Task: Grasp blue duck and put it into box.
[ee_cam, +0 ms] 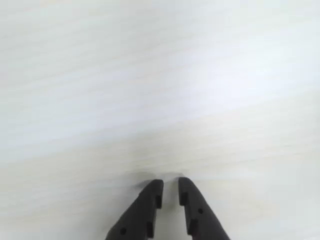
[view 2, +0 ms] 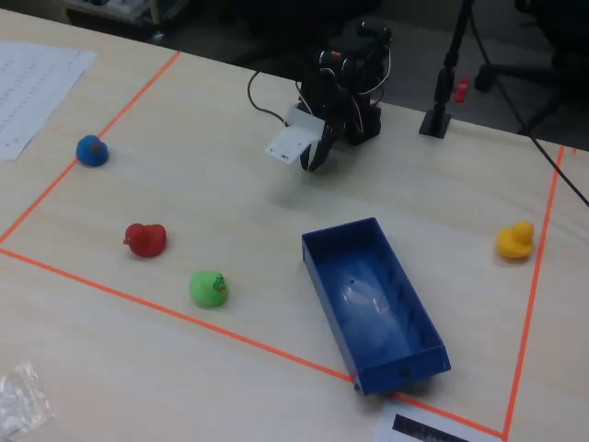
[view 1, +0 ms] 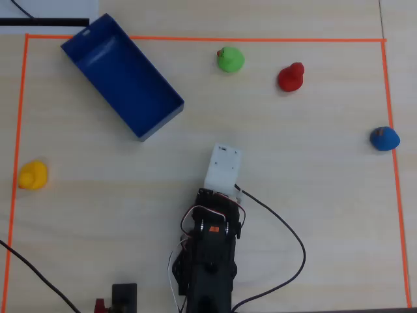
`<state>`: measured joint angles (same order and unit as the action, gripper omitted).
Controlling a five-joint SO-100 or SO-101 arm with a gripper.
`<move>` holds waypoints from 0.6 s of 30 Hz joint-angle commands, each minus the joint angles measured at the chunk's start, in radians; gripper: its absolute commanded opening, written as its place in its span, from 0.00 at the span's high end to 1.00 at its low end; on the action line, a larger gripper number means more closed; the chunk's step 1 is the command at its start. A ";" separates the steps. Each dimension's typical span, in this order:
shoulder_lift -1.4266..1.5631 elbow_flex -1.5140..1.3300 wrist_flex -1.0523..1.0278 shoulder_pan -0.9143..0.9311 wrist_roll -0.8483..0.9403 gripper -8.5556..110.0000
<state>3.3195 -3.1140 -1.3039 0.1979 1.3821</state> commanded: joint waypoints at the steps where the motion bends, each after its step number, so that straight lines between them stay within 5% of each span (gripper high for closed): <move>1: -0.009 0.003 0.005 -0.008 -0.084 0.93; 14: -0.044 0.017 0.114 0.044 -0.080 0.93; 18: -0.333 0.304 0.272 0.163 -0.089 0.92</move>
<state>3.2137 -3.0787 -1.1643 0.2746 1.3039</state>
